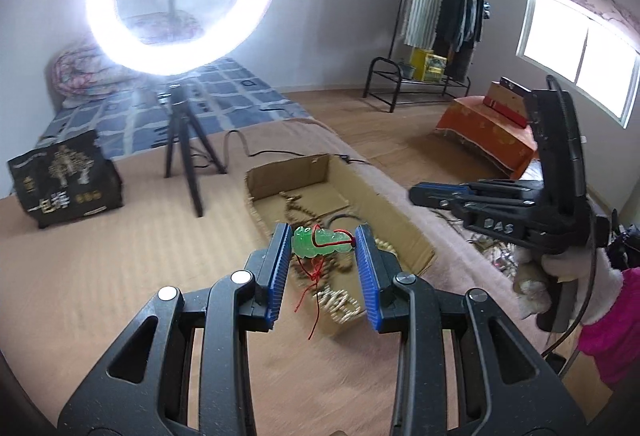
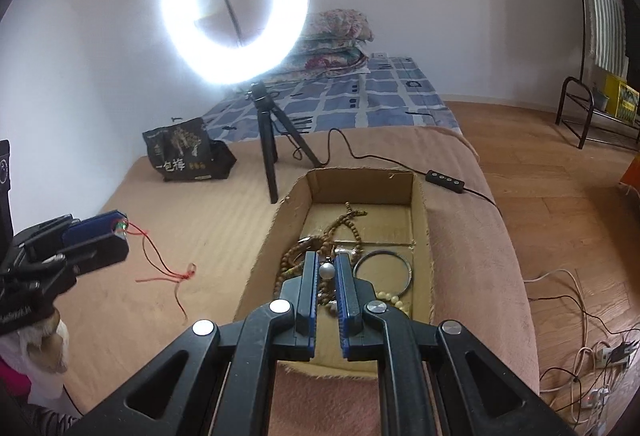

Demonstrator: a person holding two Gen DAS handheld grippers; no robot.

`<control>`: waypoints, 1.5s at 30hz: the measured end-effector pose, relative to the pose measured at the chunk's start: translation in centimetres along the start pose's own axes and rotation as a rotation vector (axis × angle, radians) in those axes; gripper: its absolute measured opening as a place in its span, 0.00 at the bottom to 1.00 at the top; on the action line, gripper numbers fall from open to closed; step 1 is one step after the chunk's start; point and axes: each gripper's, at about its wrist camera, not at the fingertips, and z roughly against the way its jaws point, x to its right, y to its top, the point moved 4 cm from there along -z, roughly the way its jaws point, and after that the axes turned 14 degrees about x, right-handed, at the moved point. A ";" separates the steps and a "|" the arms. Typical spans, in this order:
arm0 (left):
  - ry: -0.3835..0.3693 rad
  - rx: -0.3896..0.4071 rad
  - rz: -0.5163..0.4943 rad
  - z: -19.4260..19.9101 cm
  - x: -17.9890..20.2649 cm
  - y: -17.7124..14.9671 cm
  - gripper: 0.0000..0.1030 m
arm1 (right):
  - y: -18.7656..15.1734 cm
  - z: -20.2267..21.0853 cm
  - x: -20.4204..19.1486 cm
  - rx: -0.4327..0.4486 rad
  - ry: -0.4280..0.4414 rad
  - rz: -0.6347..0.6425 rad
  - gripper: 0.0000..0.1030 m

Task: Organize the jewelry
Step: 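Carry the pendant in the left tool while the right tool carries the pearl to the box, then open the left tool to drop the pendant while the right tool drops the pearl into the box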

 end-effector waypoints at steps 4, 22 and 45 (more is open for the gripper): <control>-0.030 -0.001 0.011 -1.6 1.3 0.5 0.32 | 0.3 -0.9 1.0 -0.002 -0.006 -0.012 0.06; -0.054 -0.088 0.015 -6.4 3.0 -2.4 0.32 | -0.2 -4.9 3.2 -0.033 -0.009 -0.051 0.06; -0.017 -0.102 0.019 -5.1 2.5 -2.7 0.49 | 0.5 -3.4 2.8 0.008 -0.093 -0.027 0.73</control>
